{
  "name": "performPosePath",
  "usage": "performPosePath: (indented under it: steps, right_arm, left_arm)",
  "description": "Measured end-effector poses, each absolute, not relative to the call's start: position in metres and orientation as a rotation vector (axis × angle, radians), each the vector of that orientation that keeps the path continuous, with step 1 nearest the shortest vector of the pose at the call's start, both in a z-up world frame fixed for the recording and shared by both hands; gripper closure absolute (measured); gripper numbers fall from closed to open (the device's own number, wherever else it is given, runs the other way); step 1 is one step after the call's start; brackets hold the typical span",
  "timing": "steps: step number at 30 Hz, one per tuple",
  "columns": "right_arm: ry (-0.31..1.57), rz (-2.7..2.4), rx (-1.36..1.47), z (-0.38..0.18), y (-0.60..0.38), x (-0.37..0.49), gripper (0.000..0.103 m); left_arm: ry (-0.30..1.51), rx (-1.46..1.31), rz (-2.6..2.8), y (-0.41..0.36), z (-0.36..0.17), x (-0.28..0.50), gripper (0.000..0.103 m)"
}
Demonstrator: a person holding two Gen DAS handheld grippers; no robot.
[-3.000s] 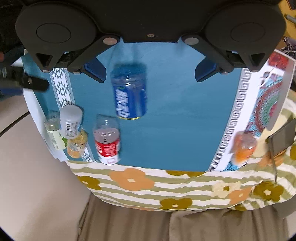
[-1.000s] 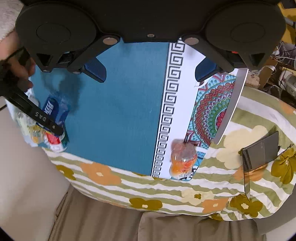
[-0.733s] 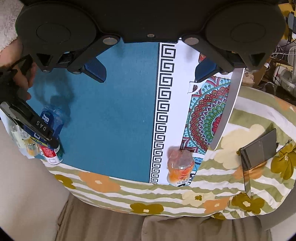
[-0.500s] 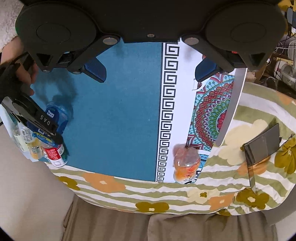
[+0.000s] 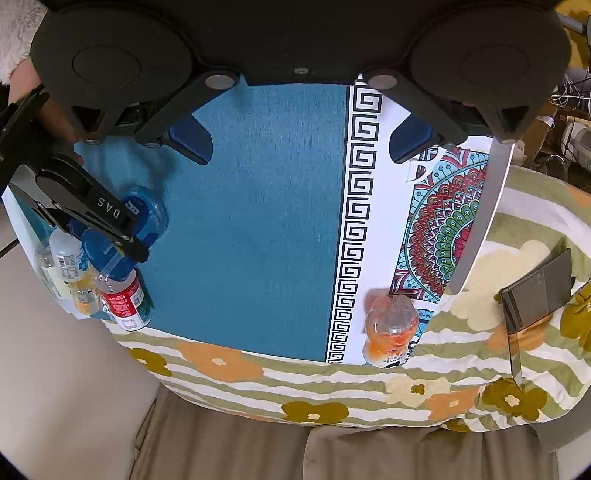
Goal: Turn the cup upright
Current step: 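Rotate the blue cup upright with the right tool and lower it, then open the right tool and withdraw from the upright cup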
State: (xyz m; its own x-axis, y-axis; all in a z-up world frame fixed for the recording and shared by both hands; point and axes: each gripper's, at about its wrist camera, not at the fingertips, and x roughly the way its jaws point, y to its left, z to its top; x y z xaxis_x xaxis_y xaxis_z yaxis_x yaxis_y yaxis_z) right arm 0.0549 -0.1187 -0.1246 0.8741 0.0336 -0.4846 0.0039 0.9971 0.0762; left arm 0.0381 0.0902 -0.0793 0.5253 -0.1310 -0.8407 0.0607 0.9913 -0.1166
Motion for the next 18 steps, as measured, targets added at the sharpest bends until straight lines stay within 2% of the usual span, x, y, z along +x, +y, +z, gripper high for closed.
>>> performPosePath:
  steps: [1, 2, 3, 12, 18]
  right_arm:
    - [0.517, 0.015, 0.077, -0.124, -0.119, 0.056, 0.007]
    - [0.522, 0.006, 0.076, -0.124, -0.118, 0.056, 0.001]
    - [0.523, -0.003, 0.073, -0.123, -0.117, 0.056, 0.000]
    - [0.601, 0.019, 0.048, -0.108, -0.123, 0.055, 0.000]
    - [0.700, 0.050, 0.050, -0.065, -0.138, 0.039, 0.000]
  left_arm:
    - [1.011, -0.077, -0.114, 0.090, -0.079, 0.038, 0.000]
    - [1.009, -0.077, -0.114, 0.090, -0.079, 0.038, 0.000]
    - [1.008, -0.076, -0.114, 0.089, -0.078, 0.038, 0.000]
    - [0.976, -0.078, -0.115, 0.082, -0.067, 0.035, 0.000]
    - [0.919, -0.037, -0.117, 0.066, -0.041, 0.030, 0.000]
